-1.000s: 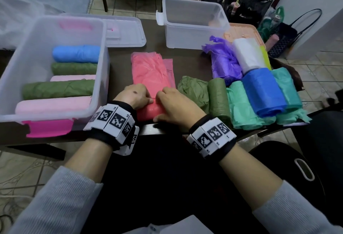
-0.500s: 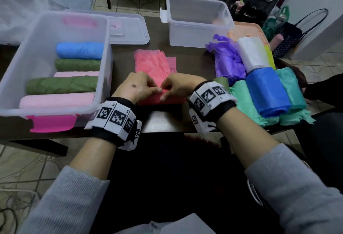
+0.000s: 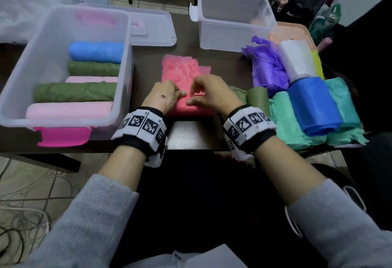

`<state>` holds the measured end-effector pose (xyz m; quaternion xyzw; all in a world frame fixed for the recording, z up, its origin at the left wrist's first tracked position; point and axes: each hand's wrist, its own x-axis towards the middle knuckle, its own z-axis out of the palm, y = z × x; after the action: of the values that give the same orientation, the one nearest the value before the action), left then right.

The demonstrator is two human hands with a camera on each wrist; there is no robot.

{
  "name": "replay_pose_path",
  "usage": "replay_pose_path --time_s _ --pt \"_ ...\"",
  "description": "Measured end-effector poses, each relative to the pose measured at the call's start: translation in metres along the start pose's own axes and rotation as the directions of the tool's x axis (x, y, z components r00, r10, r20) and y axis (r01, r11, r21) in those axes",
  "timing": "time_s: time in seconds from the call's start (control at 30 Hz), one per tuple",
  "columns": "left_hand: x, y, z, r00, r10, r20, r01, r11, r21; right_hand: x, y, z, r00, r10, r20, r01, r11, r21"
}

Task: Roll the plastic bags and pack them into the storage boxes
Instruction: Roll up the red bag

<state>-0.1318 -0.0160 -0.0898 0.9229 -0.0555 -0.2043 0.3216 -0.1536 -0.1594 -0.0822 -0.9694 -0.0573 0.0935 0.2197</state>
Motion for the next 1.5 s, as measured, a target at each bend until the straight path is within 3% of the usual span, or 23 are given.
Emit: replay_pose_path --time_s 0.17,0.33,0.57,0.73,0.83,1.0,1.2,1.5 --pt "0.006 0.001 0.000 0.999 0.029 -0.021 -0.028 0.998 0.060 -0.024 -0.011 0.012 0.999 -0.044 -0.003 0.043 0.985 -0.169" --pt "0.000 0.006 -0.005 0.966 0.196 -0.171 -0.177 0.977 0.117 -0.025 -0.009 0.016 0.999 -0.051 0.002 0.050 0.969 -0.241" --pt "-0.011 0.007 -0.010 0.986 0.166 0.018 -0.165 0.951 0.260 0.000 -0.012 -0.001 0.984 0.031 0.175 0.001 0.983 -0.183" --pt "-0.016 0.007 -0.002 0.960 0.279 -0.009 -0.240 0.845 0.479 -0.002 -0.011 0.004 0.990 0.035 0.139 -0.005 0.978 -0.206" --pt "-0.016 0.008 -0.005 0.964 0.267 0.006 -0.237 0.846 0.478 -0.007 -0.012 0.006 0.990 0.039 0.134 -0.016 0.986 -0.166" --pt "-0.023 0.015 -0.017 0.980 0.109 0.165 -0.170 0.891 0.421 -0.018 -0.013 -0.004 0.962 0.045 0.269 -0.022 0.996 -0.089" --pt "-0.021 0.022 -0.023 0.959 -0.042 0.279 -0.081 0.905 0.417 -0.022 -0.009 -0.016 0.934 0.060 0.353 -0.069 0.997 0.014" --pt "-0.017 0.011 -0.014 0.988 0.143 0.066 -0.155 0.949 0.274 -0.012 -0.011 -0.026 0.915 0.103 0.390 -0.062 0.991 -0.117"
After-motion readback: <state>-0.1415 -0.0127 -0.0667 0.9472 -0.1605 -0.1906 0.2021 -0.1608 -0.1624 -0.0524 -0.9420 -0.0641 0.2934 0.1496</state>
